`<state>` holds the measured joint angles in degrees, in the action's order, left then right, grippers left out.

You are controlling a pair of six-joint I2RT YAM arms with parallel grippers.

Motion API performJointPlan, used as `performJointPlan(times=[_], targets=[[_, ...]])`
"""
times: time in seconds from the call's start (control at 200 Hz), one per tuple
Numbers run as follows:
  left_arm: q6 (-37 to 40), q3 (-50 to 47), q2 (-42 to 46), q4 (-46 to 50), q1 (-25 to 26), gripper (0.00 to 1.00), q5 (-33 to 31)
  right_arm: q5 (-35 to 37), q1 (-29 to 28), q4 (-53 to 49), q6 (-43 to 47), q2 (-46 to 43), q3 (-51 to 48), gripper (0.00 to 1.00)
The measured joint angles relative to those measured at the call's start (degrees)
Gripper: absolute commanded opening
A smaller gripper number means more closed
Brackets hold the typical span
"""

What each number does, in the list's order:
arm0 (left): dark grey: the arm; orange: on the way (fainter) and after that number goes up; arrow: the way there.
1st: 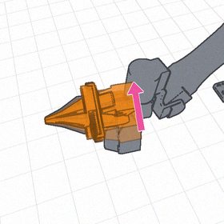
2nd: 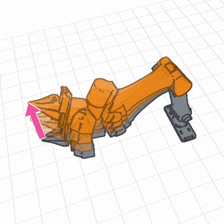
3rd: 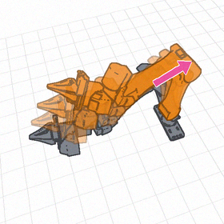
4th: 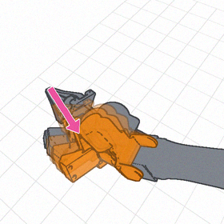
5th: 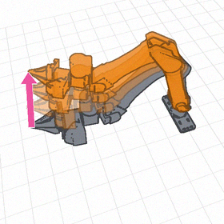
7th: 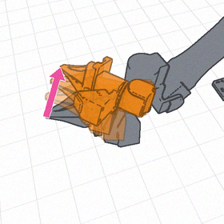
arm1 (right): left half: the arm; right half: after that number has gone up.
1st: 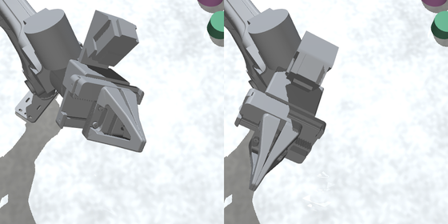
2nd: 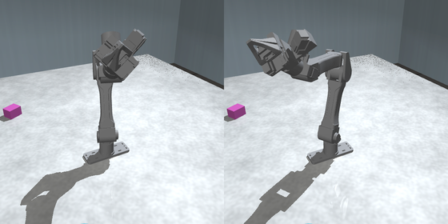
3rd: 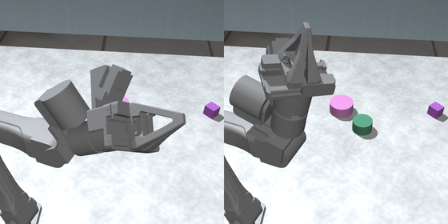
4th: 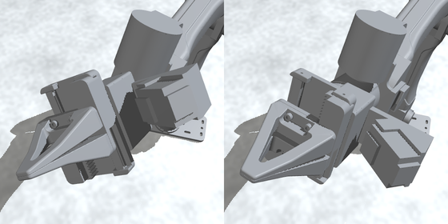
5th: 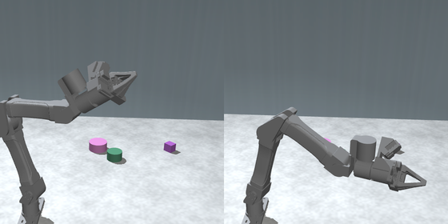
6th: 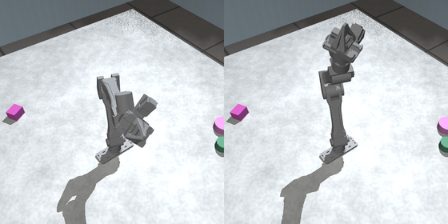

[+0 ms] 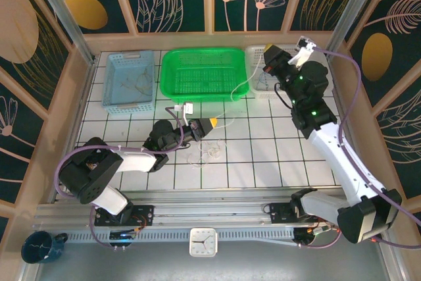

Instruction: Untangle the cables

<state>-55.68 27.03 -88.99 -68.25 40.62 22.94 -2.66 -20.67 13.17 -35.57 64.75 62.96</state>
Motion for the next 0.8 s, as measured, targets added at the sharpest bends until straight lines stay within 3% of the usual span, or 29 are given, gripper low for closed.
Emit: performJointPlan(times=[0.33,0.54,0.801], targets=[[3.1,-0.4,0.8,1.6,0.0,0.00,1.0,0.0,1.2,0.0,-1.0,0.2,-0.2,0.00],[5.1,-0.5,2.5,3.8,0.0,0.36,-0.7,-4.3,1.2,2.2,-1.5,4.6,0.4,0.00],[6.5,-0.8,4.2,6.6,0.0,0.89,-5.5,-8.9,1.0,4.9,-2.4,13.8,7.2,0.00]])
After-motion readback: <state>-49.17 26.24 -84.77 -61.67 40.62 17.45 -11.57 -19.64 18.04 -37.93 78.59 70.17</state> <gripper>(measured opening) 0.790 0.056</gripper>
